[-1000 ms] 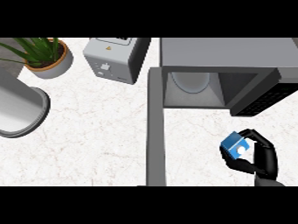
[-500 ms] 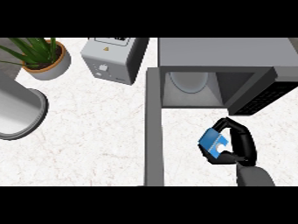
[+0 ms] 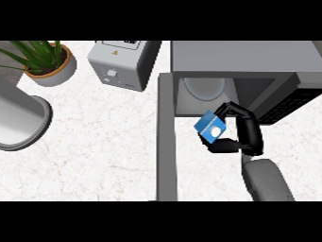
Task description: Pick up the milk, place it into the microwave and close the microwave
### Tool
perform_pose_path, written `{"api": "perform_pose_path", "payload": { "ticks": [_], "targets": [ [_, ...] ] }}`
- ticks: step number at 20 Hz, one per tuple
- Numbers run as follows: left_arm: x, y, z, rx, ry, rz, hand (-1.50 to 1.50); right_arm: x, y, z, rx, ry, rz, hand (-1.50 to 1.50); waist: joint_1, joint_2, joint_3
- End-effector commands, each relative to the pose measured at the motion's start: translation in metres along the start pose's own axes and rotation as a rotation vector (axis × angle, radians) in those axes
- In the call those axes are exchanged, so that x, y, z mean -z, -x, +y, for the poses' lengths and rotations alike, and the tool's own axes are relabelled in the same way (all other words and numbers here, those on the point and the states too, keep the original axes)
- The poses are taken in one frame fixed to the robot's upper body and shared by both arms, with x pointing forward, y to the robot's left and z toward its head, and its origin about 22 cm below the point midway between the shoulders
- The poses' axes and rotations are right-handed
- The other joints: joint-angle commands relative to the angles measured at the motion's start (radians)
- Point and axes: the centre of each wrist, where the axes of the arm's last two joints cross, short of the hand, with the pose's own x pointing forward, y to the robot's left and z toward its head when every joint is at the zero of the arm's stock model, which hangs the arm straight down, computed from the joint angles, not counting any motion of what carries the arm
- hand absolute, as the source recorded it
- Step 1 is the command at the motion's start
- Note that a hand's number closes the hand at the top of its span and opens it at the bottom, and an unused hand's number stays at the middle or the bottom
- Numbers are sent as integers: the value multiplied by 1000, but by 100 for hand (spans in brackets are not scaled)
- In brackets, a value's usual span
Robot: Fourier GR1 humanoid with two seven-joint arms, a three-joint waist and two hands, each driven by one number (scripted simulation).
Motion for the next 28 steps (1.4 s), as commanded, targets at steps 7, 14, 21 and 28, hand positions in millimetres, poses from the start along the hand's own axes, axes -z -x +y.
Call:
{"api": "perform_pose_path", "payload": {
  "ticks": [7,14,21,28],
  "targets": [
    [-6,7,20,0,5,10,-150,89,-21,22,-210,-9,16,150,14,4,0],
    [-3,10,9,-4,21,8,-150,130,-12,15,-356,27,66,150,33,11,1],
    [18,18,13,-29,56,-2,-150,161,-21,26,-424,106,89,150,66,27,1],
    [27,18,12,-16,61,-13,-150,161,-13,-21,-603,242,24,150,84,42,3]
  ]
}}
